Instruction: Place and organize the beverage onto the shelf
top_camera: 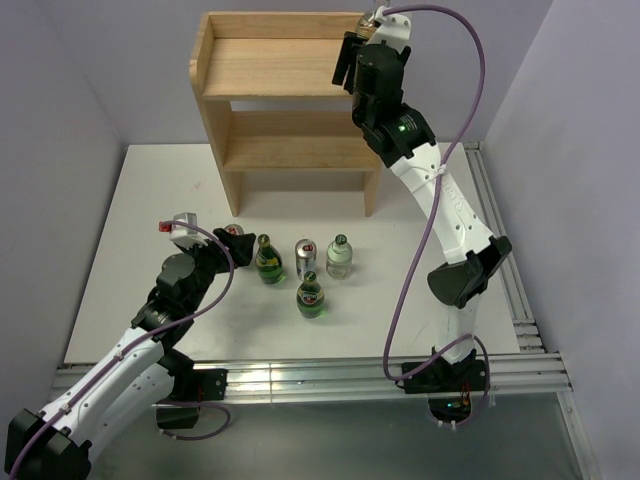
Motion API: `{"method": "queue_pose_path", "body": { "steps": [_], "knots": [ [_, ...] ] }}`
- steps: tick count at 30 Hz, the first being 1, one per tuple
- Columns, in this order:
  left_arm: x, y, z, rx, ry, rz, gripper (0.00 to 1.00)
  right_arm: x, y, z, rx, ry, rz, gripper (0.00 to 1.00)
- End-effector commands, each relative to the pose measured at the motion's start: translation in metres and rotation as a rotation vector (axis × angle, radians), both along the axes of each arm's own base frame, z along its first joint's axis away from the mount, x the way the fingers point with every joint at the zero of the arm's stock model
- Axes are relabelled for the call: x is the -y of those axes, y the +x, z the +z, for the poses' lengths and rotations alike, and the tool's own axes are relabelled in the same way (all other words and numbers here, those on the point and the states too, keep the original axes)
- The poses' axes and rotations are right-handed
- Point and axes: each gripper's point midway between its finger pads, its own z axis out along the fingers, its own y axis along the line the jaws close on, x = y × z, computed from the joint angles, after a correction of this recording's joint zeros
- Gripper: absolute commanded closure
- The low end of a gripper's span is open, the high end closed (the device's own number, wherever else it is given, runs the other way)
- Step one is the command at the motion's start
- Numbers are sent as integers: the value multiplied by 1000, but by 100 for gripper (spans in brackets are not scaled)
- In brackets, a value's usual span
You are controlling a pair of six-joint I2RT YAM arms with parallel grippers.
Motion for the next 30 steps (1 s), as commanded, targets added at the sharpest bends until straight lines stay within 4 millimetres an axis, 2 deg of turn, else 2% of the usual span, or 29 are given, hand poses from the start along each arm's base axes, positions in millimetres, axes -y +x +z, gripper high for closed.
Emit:
{"method": "queue_pose_path", "body": {
  "steps": [1,3,6,9,14,19,22,29,30],
  "knots": [
    [0,1,4,29,10,1,4,-13,21,-64,-130,-73,0,83],
    [-1,2,4,28,13,5,4,-16,24,-73,-144,-89,-7,93],
    [-2,1,4,31,11,10,4,-20,26,-89,-172,-93,-1,100],
    [-2,2,5,33,11,13,4,-24,25,-100,-184,-89,7,100],
    [-1,3,4,27,14,10,4,-31,20,-105,-180,-114,20,100],
    [0,3,3,24,10,6,5,-47,29,-125,-223,-192,27,100],
    [-1,2,3,24,10,9,5,-50,33,-138,-251,-224,18,100],
    [-3,1,4,29,6,14,4,-45,29,-151,-264,-246,1,89],
    [-2,1,3,25,8,12,4,-47,28,-153,-273,-258,0,83]
  ]
}}
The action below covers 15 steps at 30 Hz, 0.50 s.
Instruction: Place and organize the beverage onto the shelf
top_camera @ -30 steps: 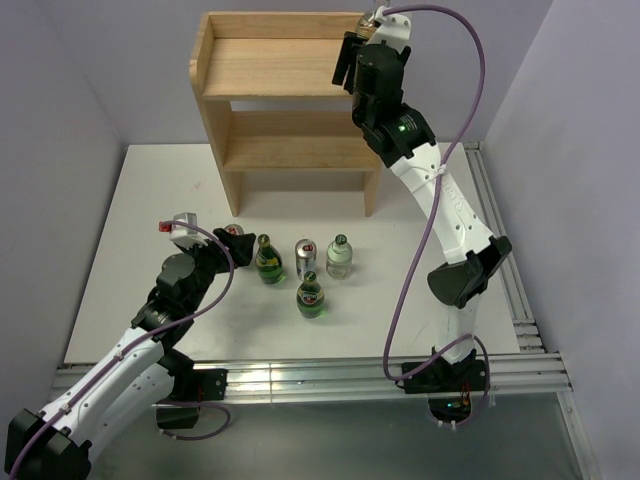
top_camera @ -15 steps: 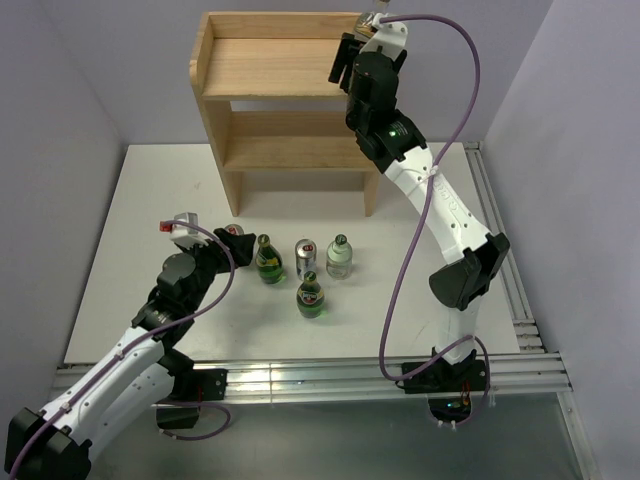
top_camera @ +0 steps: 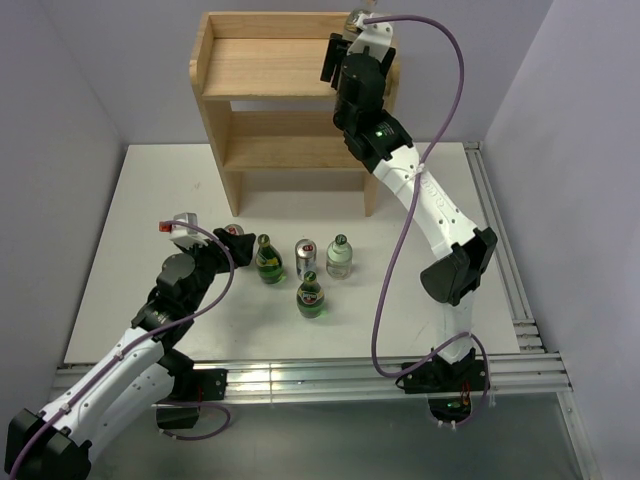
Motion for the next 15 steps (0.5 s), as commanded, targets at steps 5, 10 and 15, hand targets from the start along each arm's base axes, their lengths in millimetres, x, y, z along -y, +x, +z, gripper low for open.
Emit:
{"method": "queue_pose_path", "body": {
  "steps": [5,10,15],
  "knots": [
    [-2,1,3,25,0,11,4,-26,7,-152,-387,-259,30,48],
    [-3,0,3,25,2,14,4,-26,7,-156,-397,-267,25,31],
    [-4,0,2,25,2,17,4,-27,6,-160,-404,-270,23,23]
  ]
}}
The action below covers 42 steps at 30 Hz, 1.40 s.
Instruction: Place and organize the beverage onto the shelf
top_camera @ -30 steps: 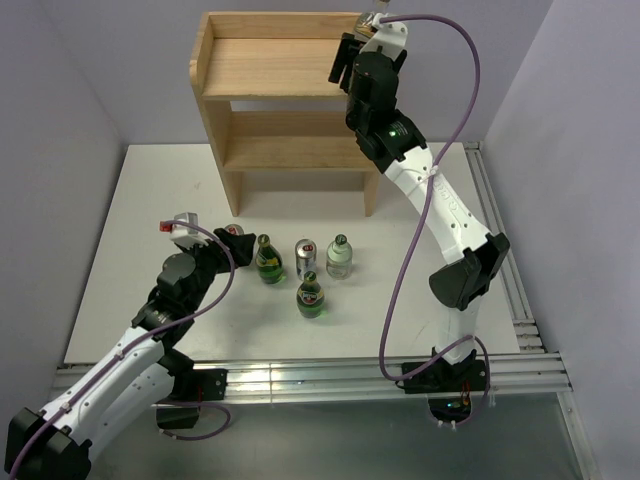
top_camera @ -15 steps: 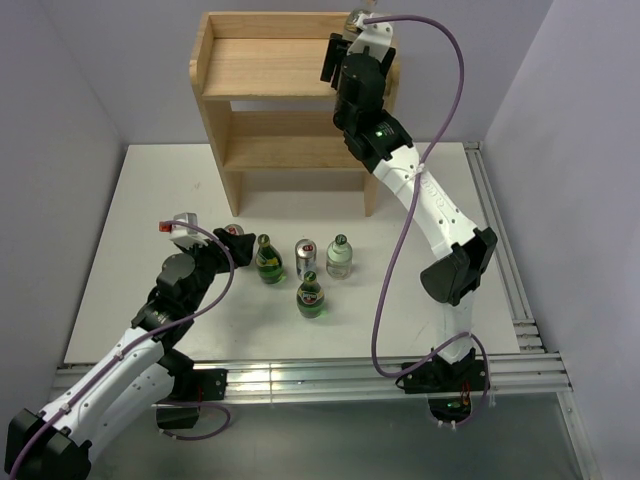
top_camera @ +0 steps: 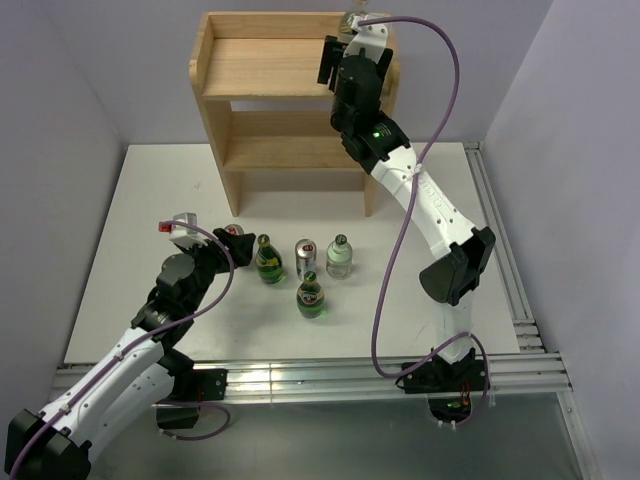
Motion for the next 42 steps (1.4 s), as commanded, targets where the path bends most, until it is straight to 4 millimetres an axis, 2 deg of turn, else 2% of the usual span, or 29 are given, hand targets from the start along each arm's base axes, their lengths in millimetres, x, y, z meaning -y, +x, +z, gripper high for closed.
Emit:
{"method": "queue_pose_path", "body": {
  "steps": [1,3,14,21,22,26,32,36,37,38,40,41,42],
  "knots": [
    [-3,0,2,23,4,16,4,-24,7,-158,-399,-241,19,19],
    [-3,0,1,23,4,15,4,-25,6,-159,-403,-244,21,1],
    [-4,0,0,21,5,19,4,-25,2,-160,-400,-240,16,0],
    [-4,1,0,19,8,19,4,-18,-6,-155,-401,-227,-5,0],
    [-3,1,0,21,7,19,4,-16,-9,-156,-406,-228,-9,0],
    [-4,1,1,22,8,22,4,-3,-30,-134,-373,-194,-32,0],
    [-4,1,2,23,10,22,4,8,-55,-116,-367,-165,-40,0],
    [-5,1,5,26,8,23,4,9,-72,-113,-372,-157,-37,0],
    [-5,1,6,27,7,23,4,10,-75,-117,-382,-165,-37,0],
    [-5,0,6,25,11,25,4,11,-82,-112,-375,-156,-34,0],
    [-6,0,8,29,8,26,4,9,-92,-119,-390,-160,-27,0],
    [-6,0,8,28,9,28,4,11,-100,-112,-380,-144,-15,0],
    [-6,0,9,29,9,28,4,10,-105,-114,-383,-135,-4,0]
  ]
}}
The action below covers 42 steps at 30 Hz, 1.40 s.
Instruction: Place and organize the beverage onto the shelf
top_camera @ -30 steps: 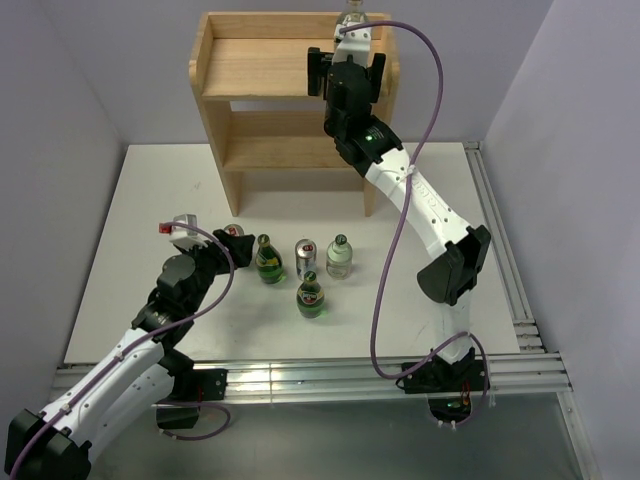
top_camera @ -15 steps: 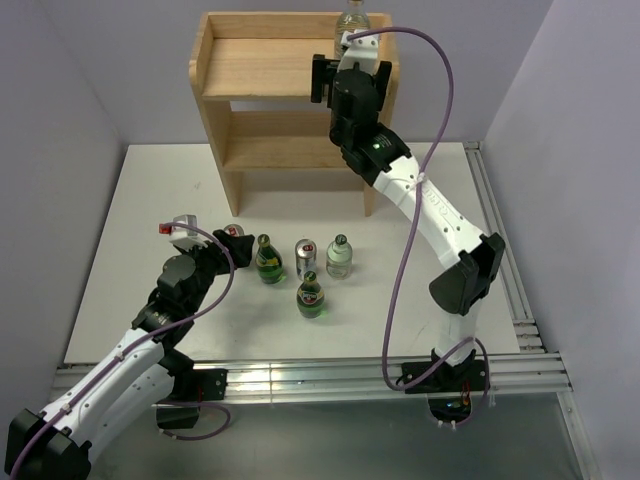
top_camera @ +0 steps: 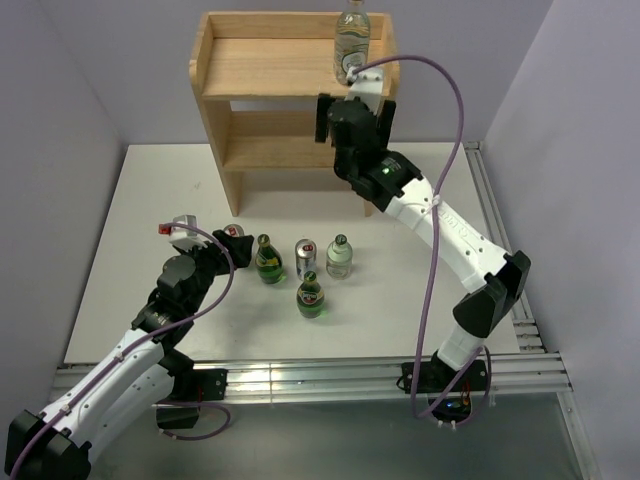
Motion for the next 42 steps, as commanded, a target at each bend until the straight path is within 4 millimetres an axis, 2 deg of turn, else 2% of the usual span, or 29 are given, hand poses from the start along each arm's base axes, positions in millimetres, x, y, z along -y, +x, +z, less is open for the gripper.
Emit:
{"method": "queue_pose_path", "body": {
  "steps": [1,3,6,7,9,10,12,16,18,19,21,22,23,24,26,31,35,37,38,41,42],
  "knots": [
    [-1,0,17,43,-3,4,4,4,-27,-61,-178,-101,-9,0],
    [-1,0,19,47,-6,1,4,2,-45,-57,-174,-66,18,0],
    [-1,-1,21,49,-9,0,4,3,-69,-66,-184,-40,52,0],
    [-1,-1,20,48,-10,-1,4,2,-82,-73,-194,-43,68,0],
    [-1,-2,21,48,-12,-3,4,3,-96,-84,-215,-22,71,0],
    [-1,-2,19,45,-14,-3,4,8,-106,-96,-230,-24,80,0],
    [0,-3,18,44,-16,-8,4,4,-118,-108,-246,12,111,0],
    [3,-3,17,40,-25,-17,4,13,-141,-152,-324,42,124,0],
    [3,-3,16,38,-26,-21,4,9,-149,-166,-337,95,141,0],
    [3,-3,15,38,-26,-20,4,9,-157,-186,-370,97,166,0],
    [4,-2,14,34,-24,-19,5,-2,-162,-196,-359,149,218,0],
    [4,-2,15,38,-21,-21,4,-4,-173,-215,-384,154,264,0],
    [4,-2,14,36,-20,-22,5,-11,-172,-214,-356,199,291,0],
    [4,-2,14,41,-16,-22,5,-10,-179,-233,-378,192,308,0],
    [4,-2,16,53,-16,-27,5,-13,-183,-229,-340,259,344,0],
    [3,-5,16,66,-18,-31,4,-8,-193,-246,-326,282,384,0],
    [4,-4,13,56,-15,-32,4,-15,-192,-255,-326,293,408,0],
    [5,-3,13,56,-17,-35,4,-17,-193,-268,-351,274,413,0],
    [5,-3,13,57,-17,-32,4,-22,-191,-266,-337,290,420,0],
    [5,-3,13,58,-14,-32,4,-27,-185,-279,-349,265,408,0],
    [4,-3,13,59,-11,-28,4,-27,-182,-288,-361,242,395,0]
  ]
}}
